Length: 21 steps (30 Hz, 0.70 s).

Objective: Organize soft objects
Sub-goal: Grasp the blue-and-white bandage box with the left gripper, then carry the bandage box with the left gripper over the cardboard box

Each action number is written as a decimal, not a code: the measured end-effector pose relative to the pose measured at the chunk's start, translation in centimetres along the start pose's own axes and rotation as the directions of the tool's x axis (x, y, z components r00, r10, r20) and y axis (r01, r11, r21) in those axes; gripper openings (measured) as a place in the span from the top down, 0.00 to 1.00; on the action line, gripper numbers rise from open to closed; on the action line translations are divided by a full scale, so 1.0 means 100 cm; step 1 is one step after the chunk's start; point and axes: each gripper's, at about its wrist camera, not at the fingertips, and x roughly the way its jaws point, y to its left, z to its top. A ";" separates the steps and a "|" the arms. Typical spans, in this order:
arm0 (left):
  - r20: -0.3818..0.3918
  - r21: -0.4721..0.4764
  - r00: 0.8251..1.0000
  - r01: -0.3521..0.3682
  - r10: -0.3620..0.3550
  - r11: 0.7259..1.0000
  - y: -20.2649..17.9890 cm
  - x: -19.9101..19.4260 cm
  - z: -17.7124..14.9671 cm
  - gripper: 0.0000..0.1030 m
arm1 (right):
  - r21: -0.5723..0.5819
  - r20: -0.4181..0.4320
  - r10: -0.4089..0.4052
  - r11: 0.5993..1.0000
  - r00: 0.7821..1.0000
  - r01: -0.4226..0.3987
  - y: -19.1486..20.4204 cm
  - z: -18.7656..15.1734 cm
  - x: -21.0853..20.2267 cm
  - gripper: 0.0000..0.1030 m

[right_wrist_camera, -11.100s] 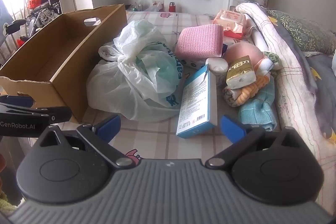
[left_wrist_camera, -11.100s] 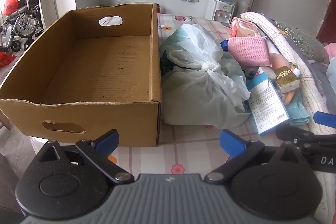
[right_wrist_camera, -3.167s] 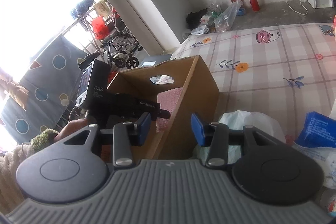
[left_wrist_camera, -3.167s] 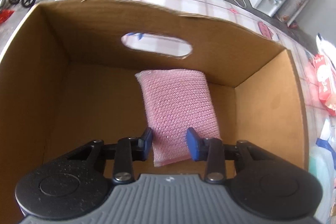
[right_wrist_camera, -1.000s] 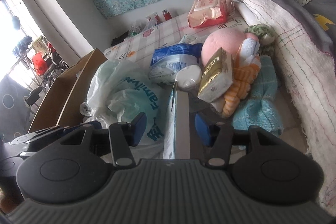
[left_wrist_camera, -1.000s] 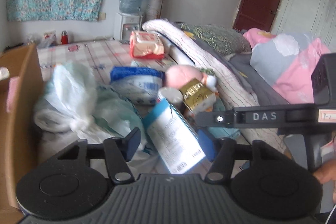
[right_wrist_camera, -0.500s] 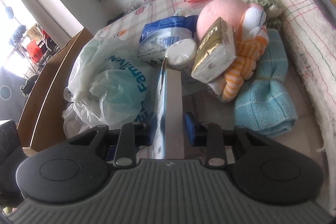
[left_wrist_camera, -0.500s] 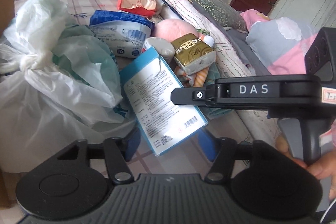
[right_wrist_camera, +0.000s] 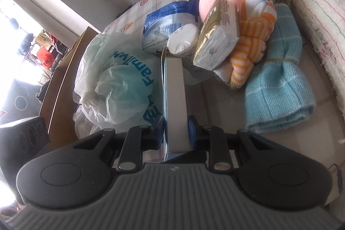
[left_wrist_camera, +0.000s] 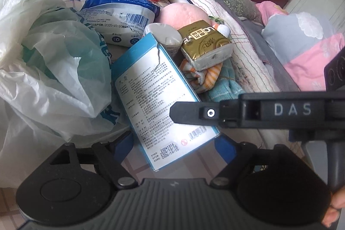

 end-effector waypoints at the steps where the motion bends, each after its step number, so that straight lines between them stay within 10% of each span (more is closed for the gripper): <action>1: 0.002 -0.003 1.000 -0.002 0.002 1.000 0.000 0.000 0.001 0.20 | -0.005 0.001 -0.003 1.000 1.000 0.003 0.001 0.001 0.000 0.78; 21: 0.041 0.034 0.999 -0.010 0.008 0.999 -0.009 -0.018 0.000 0.18 | 0.027 0.019 0.073 0.997 0.997 -0.074 0.006 0.008 -0.003 0.81</action>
